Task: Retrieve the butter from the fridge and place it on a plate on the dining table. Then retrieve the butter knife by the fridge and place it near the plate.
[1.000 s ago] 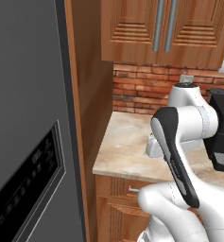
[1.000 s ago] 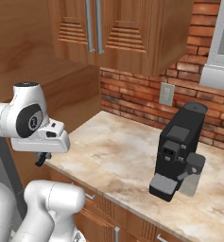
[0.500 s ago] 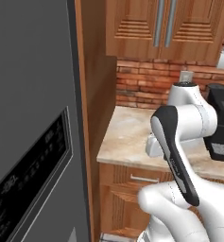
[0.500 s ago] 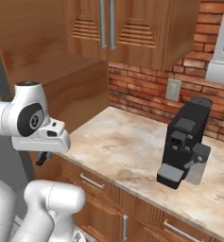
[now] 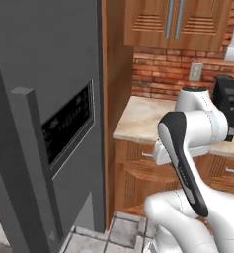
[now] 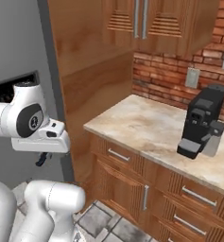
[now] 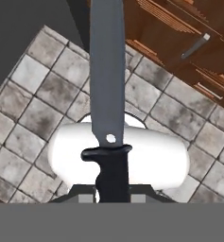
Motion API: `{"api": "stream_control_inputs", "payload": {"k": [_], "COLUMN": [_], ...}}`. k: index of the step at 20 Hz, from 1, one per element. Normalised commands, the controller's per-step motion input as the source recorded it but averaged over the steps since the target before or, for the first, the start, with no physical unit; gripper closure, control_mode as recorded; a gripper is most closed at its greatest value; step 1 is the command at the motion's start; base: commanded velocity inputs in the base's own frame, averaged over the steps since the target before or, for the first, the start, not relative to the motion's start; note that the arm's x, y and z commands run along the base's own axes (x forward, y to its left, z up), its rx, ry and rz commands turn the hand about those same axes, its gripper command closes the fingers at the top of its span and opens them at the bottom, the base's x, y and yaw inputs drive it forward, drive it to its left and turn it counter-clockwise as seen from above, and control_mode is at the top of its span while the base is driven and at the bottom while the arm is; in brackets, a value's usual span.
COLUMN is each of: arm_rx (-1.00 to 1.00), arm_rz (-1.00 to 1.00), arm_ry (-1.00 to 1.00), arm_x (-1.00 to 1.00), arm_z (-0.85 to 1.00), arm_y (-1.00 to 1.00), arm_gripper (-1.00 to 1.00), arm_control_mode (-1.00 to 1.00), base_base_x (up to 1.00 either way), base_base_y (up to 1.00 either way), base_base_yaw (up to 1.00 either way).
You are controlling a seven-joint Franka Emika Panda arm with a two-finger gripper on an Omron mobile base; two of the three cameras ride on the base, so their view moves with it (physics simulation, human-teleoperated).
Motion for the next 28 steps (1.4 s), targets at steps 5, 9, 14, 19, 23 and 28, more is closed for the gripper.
{"api": "stream_control_inputs", "payload": {"k": [5, 9, 14, 19, 23, 28], "arm_rx": [0.0, 0.0, 0.0, 0.0, 0.0, 0.0], "arm_rz": [0.0, 0.0, 0.0, 0.0, 0.0, 0.0], "arm_ry": [0.0, 0.0, 0.0, 0.0, 0.0, 0.0], "arm_x": [0.0, 0.0, 0.0, 0.0, 0.0, 0.0], "arm_z": [0.0, 0.0, 0.0, 0.0, 0.0, 0.0], "arm_y": [0.0, 0.0, 0.0, 0.0, 0.0, 0.0], "arm_gripper": [1.0, 1.0, 1.0, 1.0, 1.0, 1.0], "arm_control_mode": [1.0, 1.0, 1.0, 1.0, 1.0, 1.0], "base_base_x": [-0.63, -0.48, -0.37, -0.38, -0.8, -0.97], "base_base_y": [0.03, 0.01, 0.02, 0.0, 0.0, 0.0], "base_base_yaw": [0.34, 0.44, 0.53, 0.56, 0.48, 0.41]}}
